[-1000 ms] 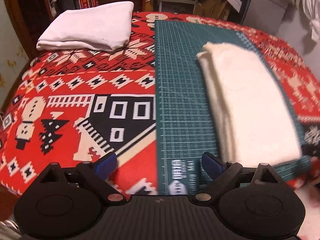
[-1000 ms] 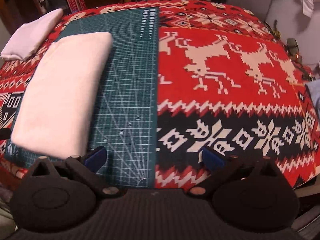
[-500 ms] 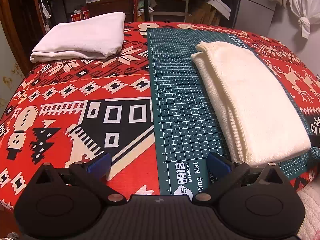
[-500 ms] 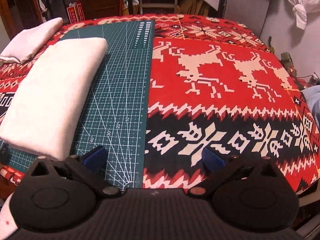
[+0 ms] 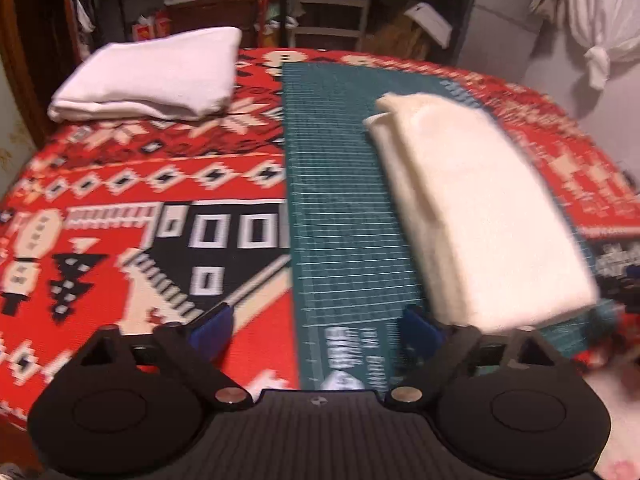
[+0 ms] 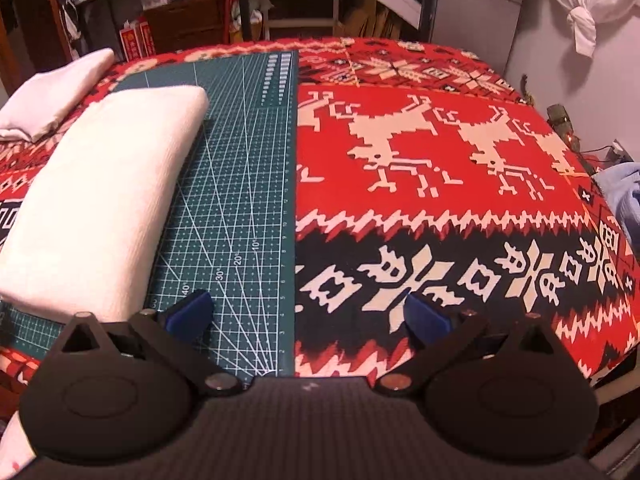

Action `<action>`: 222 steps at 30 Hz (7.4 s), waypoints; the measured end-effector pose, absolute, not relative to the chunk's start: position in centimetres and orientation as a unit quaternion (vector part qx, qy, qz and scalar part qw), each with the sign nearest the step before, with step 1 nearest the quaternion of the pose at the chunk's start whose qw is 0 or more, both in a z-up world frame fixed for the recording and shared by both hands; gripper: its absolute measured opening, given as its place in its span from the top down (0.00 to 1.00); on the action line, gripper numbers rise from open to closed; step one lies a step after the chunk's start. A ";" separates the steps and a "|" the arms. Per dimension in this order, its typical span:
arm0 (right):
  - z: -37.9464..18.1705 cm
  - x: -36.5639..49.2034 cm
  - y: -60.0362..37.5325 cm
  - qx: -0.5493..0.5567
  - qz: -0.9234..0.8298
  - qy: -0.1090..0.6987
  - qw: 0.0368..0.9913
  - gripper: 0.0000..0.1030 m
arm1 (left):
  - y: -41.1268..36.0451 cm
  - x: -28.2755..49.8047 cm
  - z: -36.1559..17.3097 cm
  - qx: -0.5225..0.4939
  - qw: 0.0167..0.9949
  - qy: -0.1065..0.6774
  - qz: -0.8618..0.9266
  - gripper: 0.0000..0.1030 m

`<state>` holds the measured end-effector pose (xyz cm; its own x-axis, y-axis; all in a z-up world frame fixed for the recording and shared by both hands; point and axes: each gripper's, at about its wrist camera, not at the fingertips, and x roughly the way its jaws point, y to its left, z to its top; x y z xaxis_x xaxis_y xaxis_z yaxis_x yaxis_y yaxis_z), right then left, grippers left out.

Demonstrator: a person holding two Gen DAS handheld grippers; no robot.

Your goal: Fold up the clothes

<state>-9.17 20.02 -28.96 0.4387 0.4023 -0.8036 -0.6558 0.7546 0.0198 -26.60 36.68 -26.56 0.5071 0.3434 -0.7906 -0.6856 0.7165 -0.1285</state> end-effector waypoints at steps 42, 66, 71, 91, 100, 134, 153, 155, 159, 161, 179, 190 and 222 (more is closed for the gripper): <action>-27.0 -5.1 29.2 0.090 0.433 0.489 0.752 0.76 | 45.2 -23.6 -26.5 -0.477 0.824 0.257 0.164 0.76; -20.5 -6.5 52.0 0.090 0.536 0.449 0.709 0.76 | 64.6 -30.7 -16.5 -0.406 0.838 0.201 0.305 0.76; -20.2 -7.1 60.9 0.127 0.531 0.434 0.716 0.76 | 72.8 -31.3 -14.7 -0.364 0.849 0.208 0.320 0.77; -29.1 -7.7 76.8 0.173 0.500 0.463 0.711 0.70 | 81.8 -34.7 -21.4 -0.376 0.831 0.202 0.357 0.66; -29.8 -10.0 73.9 0.153 0.507 0.460 0.713 0.70 | 78.5 -38.5 -22.4 -0.404 0.819 0.189 0.362 0.61; -26.7 0.3 83.8 0.028 0.597 0.402 0.694 0.87 | 85.4 -26.7 -17.0 -0.322 0.823 0.252 0.393 0.79; -11.4 -13.9 60.0 -0.069 0.604 0.349 0.713 0.20 | 55.4 -37.9 -6.5 -0.262 0.836 0.271 0.399 0.26; -10.4 -15.7 56.7 -0.070 0.603 0.347 0.715 0.11 | 52.3 -38.8 -6.6 -0.252 0.834 0.279 0.403 0.26; -9.2 -19.8 49.7 -0.080 0.597 0.336 0.724 0.01 | 46.5 -40.6 -6.9 -0.237 0.831 0.292 0.410 0.25; -9.3 -21.2 47.0 -0.083 0.595 0.336 0.725 0.01 | 44.4 -41.4 -7.2 -0.235 0.831 0.290 0.413 0.20; -7.8 -31.2 36.6 -0.140 0.534 0.325 0.768 0.00 | 35.5 -44.4 -5.1 -0.195 0.817 0.297 0.454 0.14; -2.9 -32.9 34.4 -0.148 0.515 0.293 0.791 0.00 | 34.1 -44.7 -1.5 -0.175 0.818 0.294 0.462 0.13; -1.0 -34.1 33.0 -0.175 0.505 0.322 0.781 0.00 | 32.6 -45.1 -0.3 -0.162 0.778 0.308 0.524 0.04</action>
<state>-34.05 33.02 -1.04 0.2823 0.6766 -0.6801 -0.9023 0.4281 0.0514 -45.08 32.62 -0.30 0.2616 0.7145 -0.6489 -0.9140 0.3994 0.0713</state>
